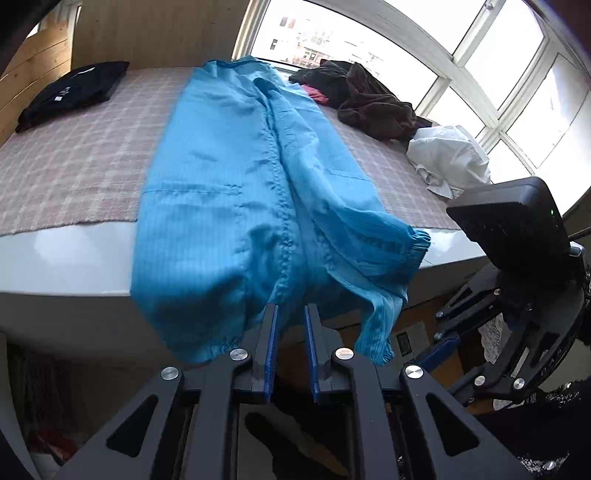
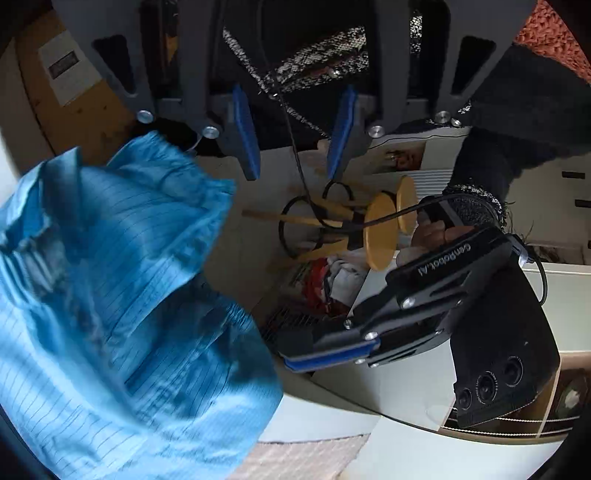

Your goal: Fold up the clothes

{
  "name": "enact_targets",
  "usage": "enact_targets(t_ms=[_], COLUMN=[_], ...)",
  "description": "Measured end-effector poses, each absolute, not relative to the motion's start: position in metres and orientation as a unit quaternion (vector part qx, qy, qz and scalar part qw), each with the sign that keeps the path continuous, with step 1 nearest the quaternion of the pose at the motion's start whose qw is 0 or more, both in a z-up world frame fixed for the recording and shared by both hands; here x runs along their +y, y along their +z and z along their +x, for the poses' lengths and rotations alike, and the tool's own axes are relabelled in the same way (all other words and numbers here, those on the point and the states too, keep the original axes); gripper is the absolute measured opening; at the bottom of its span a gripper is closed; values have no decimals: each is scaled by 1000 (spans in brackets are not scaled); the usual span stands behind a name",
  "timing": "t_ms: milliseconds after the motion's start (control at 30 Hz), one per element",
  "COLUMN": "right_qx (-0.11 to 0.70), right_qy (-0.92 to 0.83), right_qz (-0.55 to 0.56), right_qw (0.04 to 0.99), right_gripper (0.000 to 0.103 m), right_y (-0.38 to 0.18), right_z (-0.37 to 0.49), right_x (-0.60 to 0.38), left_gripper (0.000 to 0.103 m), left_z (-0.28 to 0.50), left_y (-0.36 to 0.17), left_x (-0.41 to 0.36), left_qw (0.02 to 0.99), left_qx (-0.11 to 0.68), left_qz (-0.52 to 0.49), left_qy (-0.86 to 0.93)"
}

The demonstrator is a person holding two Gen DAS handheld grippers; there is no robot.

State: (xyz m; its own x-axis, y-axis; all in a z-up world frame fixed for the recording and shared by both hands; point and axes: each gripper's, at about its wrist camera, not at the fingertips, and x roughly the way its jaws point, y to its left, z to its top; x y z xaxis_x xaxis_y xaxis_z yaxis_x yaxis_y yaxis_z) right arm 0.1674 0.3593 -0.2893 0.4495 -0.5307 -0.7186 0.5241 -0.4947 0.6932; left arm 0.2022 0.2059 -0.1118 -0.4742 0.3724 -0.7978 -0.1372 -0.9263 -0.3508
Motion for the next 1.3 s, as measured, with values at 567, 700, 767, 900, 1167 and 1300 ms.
enact_targets(t_ms=[567, 700, 767, 900, 1167, 1300], right_qx=[202, 197, 195, 194, 191, 136], right_qy=[-732, -737, -734, -724, -681, -675], right_qz=[524, 514, 515, 515, 546, 549], right_qw=[386, 392, 397, 414, 449, 475], right_gripper=[38, 38, 38, 38, 7, 10], right_y=[-281, -286, -288, -292, -293, -277], right_z=[141, 131, 132, 136, 138, 135], right_x=[430, 427, 428, 427, 426, 428], left_gripper=[43, 48, 50, 47, 21, 21], left_z=[162, 141, 132, 116, 126, 137], left_y=[-73, -74, -85, -110, -111, -102], left_x=[292, 308, 313, 314, 318, 295], left_qw=[270, 255, 235, 210, 251, 246], left_qx=[-89, -81, -83, -127, -109, -125], left_qz=[-486, -518, -544, -574, -555, -545], left_qy=[826, 813, 801, 782, 786, 792])
